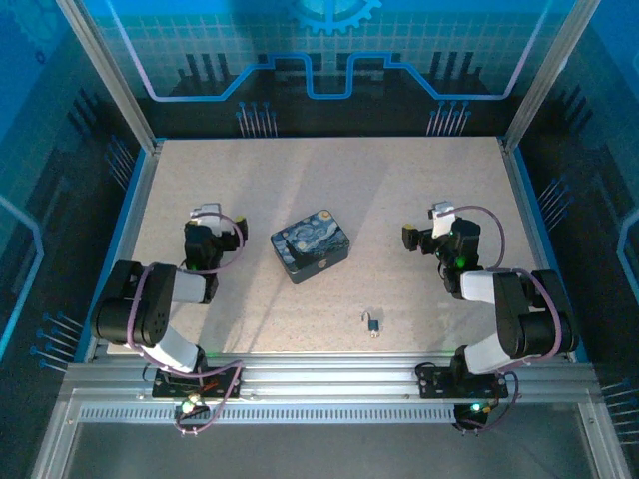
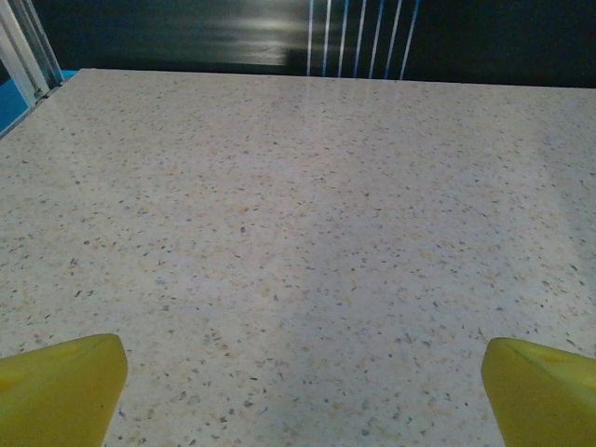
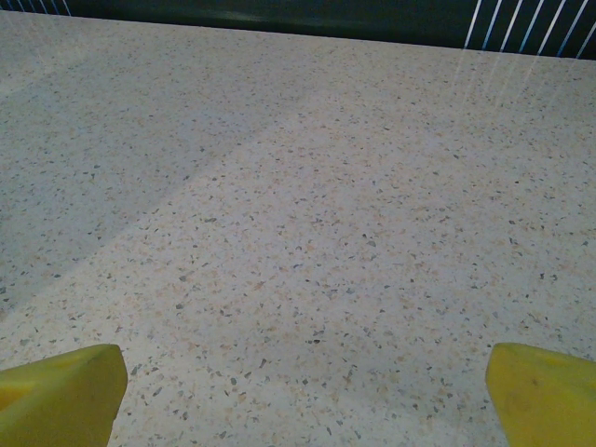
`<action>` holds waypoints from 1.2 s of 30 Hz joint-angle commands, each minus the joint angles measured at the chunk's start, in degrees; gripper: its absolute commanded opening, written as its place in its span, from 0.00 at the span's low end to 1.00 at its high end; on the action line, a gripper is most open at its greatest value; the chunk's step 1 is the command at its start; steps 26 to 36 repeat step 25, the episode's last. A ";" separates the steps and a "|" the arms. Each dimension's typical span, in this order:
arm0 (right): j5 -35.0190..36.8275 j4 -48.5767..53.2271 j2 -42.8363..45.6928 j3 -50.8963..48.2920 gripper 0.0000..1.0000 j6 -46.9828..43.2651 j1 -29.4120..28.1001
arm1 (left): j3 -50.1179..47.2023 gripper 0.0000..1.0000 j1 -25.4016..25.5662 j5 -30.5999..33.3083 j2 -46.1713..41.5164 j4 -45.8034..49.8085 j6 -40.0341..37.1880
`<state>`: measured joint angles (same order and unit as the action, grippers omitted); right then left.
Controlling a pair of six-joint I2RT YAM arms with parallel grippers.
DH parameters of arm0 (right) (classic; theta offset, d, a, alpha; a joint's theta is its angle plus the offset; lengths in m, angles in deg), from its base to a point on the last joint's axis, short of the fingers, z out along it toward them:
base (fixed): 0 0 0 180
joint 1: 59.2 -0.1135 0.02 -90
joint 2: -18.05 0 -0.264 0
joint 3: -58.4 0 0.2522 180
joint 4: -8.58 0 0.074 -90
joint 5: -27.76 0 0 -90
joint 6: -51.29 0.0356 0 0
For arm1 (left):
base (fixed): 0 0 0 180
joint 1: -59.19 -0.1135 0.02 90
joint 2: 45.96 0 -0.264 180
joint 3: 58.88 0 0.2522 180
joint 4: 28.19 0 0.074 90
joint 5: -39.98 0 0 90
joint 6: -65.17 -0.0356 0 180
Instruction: Unlock the padlock with the key
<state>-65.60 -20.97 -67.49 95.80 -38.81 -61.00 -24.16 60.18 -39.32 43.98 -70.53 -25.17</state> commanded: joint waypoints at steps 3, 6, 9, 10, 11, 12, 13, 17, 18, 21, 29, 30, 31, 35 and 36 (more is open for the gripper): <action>1.32 -0.02 -0.60 1.02 1.00 -0.82 -0.12 | 0.60 0.99 -0.38 -2.87 -0.99 2.61 1.22; 1.71 0.05 -0.60 1.06 1.00 -0.88 -0.31 | 0.62 0.99 -0.38 -2.85 -1.05 2.62 1.18; 3.35 -0.02 -0.59 0.98 1.00 -1.13 -1.04 | 0.57 0.99 -0.38 -2.82 -1.01 2.61 1.14; 3.36 0.06 -0.60 0.99 1.00 -1.19 -1.07 | 0.52 0.99 -0.38 -2.86 -0.99 2.59 1.13; 3.36 -0.02 -0.60 0.98 1.00 -1.14 -1.09 | 0.57 0.99 -0.38 -2.88 -0.99 2.60 1.13; 3.36 -0.02 -0.62 0.98 1.00 -1.17 -1.09 | 0.59 0.99 -0.39 -2.88 -0.95 2.63 1.13; 3.36 -0.02 -0.60 1.03 1.00 -1.22 -1.10 | 0.59 0.99 -0.38 -2.88 -0.98 2.66 1.13; 3.36 0.06 -0.64 1.04 1.00 -1.19 -1.04 | 0.55 0.99 -0.38 -2.85 -0.97 2.64 1.13; 3.36 0.15 -0.60 1.01 1.00 -1.09 -1.09 | 0.56 0.99 -0.38 -2.87 -1.01 2.64 1.13; 3.31 0.16 -0.60 1.06 1.00 -1.12 -1.01 | 0.60 0.99 -0.38 -2.87 -0.96 2.61 1.14; 3.18 0.24 -0.64 1.15 1.00 -1.04 -0.90 | 0.61 0.99 -0.38 -2.88 -0.99 2.65 1.13; 3.18 0.24 -0.64 1.15 1.00 -1.04 -0.90 | 0.61 0.99 -0.38 -2.88 -0.99 2.65 1.13; 3.18 0.24 -0.64 1.15 1.00 -1.04 -0.90 | 0.61 0.99 -0.38 -2.88 -0.99 2.65 1.13; 3.18 0.24 -0.64 1.15 1.00 -1.04 -0.90 | 0.61 0.99 -0.38 -2.88 -0.99 2.65 1.13; 3.18 0.24 -0.64 1.15 1.00 -1.04 -0.90 | 0.61 0.99 -0.38 -2.88 -0.99 2.65 1.13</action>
